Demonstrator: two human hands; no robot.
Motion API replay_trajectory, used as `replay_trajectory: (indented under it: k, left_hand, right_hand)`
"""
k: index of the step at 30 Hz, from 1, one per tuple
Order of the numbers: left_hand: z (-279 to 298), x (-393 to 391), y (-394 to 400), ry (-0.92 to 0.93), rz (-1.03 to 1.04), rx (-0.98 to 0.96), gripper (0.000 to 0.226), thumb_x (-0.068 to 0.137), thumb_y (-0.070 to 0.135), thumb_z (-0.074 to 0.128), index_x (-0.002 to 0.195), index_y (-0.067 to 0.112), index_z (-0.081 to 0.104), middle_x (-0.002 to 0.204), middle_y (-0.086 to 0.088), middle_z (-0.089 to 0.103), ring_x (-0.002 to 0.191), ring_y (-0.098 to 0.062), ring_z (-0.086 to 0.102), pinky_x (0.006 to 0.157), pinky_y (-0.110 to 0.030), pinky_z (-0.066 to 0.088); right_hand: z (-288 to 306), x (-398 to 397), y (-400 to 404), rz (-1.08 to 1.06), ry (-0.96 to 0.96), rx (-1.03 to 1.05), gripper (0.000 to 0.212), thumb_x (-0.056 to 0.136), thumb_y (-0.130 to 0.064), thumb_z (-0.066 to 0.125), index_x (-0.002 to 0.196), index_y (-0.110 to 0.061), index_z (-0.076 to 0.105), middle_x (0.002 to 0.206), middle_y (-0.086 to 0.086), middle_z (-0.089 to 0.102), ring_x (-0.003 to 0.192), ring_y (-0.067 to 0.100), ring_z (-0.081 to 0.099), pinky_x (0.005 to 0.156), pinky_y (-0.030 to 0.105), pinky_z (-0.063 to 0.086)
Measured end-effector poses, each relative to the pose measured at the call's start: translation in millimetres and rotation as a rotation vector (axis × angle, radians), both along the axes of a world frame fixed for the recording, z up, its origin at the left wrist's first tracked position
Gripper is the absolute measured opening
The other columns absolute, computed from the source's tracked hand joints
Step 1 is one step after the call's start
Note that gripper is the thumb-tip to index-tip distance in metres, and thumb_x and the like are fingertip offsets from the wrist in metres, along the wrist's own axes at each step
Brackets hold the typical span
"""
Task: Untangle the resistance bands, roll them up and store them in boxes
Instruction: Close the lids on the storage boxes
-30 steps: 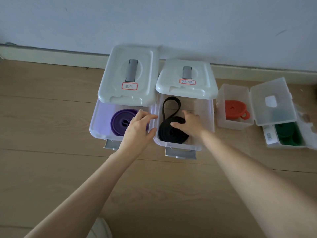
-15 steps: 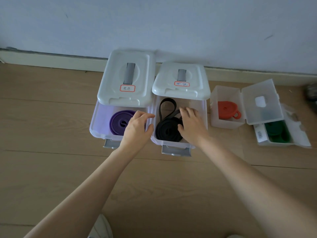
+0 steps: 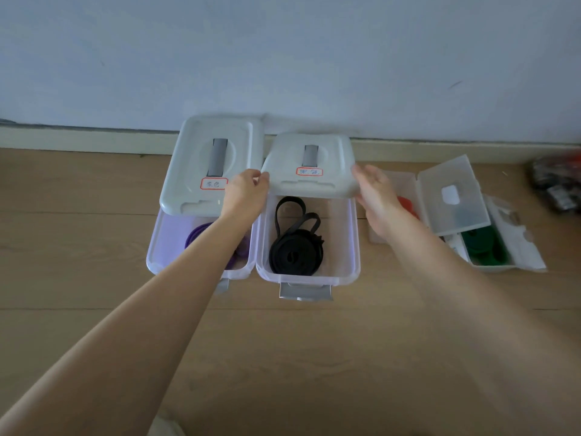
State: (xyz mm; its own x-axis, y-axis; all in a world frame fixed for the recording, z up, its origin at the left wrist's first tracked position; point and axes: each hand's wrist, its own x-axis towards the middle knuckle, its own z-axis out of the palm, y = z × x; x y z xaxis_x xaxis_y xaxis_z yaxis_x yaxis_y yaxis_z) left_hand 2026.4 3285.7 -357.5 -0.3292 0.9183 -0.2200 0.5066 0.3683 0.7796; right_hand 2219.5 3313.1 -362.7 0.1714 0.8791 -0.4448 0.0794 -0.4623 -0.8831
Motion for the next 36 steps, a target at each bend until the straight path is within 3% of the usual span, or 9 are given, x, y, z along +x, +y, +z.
replay_trajectory:
  k: [3,5,8,11,16,23,27,33,36]
  left_hand:
    - [-3.4,7.2,9.6,0.012,0.055,-0.029,0.029,0.095,0.023,0.047,0.109,0.003,0.063,0.103,-0.013,0.065,0.098,-0.029,0.059,0.072,-0.026,0.039]
    - [-0.5,12.3,8.5,-0.016,0.128,0.001,0.027,0.093,0.024,0.052,0.106,0.004,0.065,0.100,-0.010,0.066,0.096,-0.025,0.059,0.071,-0.024,0.038]
    - [7.4,17.1,-14.6,-0.119,0.199,0.106,0.027,0.092,0.025,0.054,0.112,0.009,0.062,0.097,0.000,0.064,0.094,-0.018,0.058,0.075,-0.022,0.038]
    - [-0.9,21.7,-63.3,-0.026,0.174,0.150,0.026,0.092,0.024,0.053,0.112,0.012,0.063,0.095,-0.003,0.062,0.088,-0.018,0.057,0.072,-0.025,0.036]
    - [-33.2,22.9,-120.3,0.094,0.104,-0.051,0.033,0.094,0.022,0.049,0.124,0.013,0.058,0.109,-0.013,0.055,0.101,-0.029,0.054,0.085,-0.035,0.039]
    - [-36.2,33.2,-120.8,0.208,-0.018,-0.028,0.028,0.094,0.022,0.050,0.115,0.006,0.060,0.101,-0.010,0.052,0.099,-0.027,0.050,0.082,-0.031,0.037]
    - [-37.8,44.1,-121.1,0.182,-0.083,-0.018,0.033,0.093,0.030,0.054,0.119,0.010,0.059,0.114,-0.007,0.055,0.105,-0.024,0.054,0.078,-0.025,0.036]
    - [-35.0,51.2,-101.8,0.207,-0.150,-0.081,0.040,0.095,0.022,0.048,0.131,0.006,0.040,0.115,-0.010,0.061,0.106,-0.029,0.056,0.086,-0.038,0.043]
    - [-35.6,48.6,-94.1,0.291,-0.231,-0.111,0.051,0.094,0.009,0.044,0.142,0.010,0.027,0.132,-0.014,0.048,0.115,-0.031,0.049,0.089,-0.036,0.039]
  right_hand:
    - [-6.8,-11.0,14.6,0.033,-0.089,0.037,0.052,0.093,-0.019,0.056,0.140,-0.009,0.036,0.131,0.004,0.051,0.102,0.013,0.055,0.083,0.025,0.047]
    - [-5.2,-10.0,14.2,-0.011,-0.082,0.115,0.050,0.092,-0.012,0.053,0.139,-0.010,0.038,0.120,0.001,0.053,0.087,0.006,0.053,0.066,0.015,0.042]
    - [3.0,2.4,-11.1,-0.017,-0.087,0.214,0.058,0.091,-0.015,0.053,0.145,-0.017,0.030,0.135,0.000,0.048,0.110,0.011,0.051,0.092,0.025,0.043]
    - [-4.9,11.6,-69.8,0.056,-0.210,0.296,0.060,0.092,-0.016,0.053,0.147,-0.020,0.027,0.143,-0.002,0.044,0.125,0.013,0.047,0.105,0.034,0.039]
    - [-36.1,3.0,-137.6,0.082,-0.193,0.136,0.057,0.093,-0.012,0.054,0.145,-0.019,0.031,0.138,-0.001,0.050,0.123,0.015,0.050,0.104,0.042,0.041]
    - [-39.1,19.5,-126.3,0.044,-0.301,0.072,0.056,0.091,-0.010,0.057,0.142,-0.016,0.035,0.134,0.006,0.052,0.118,0.022,0.052,0.102,0.044,0.042]
    - [-34.6,48.1,-135.3,0.056,-0.362,0.051,0.055,0.092,-0.011,0.056,0.142,-0.022,0.036,0.130,0.004,0.055,0.107,0.015,0.053,0.092,0.034,0.045]
    - [-30.6,40.5,-115.1,0.304,-0.598,0.107,0.052,0.093,-0.013,0.052,0.142,-0.010,0.033,0.134,0.011,0.051,0.121,0.028,0.048,0.098,0.039,0.041]
    - [-28.6,31.7,-112.5,0.411,-0.941,-0.011,0.060,0.096,-0.018,0.046,0.147,-0.013,0.016,0.146,0.018,0.031,0.126,0.036,0.037,0.099,0.046,0.038]
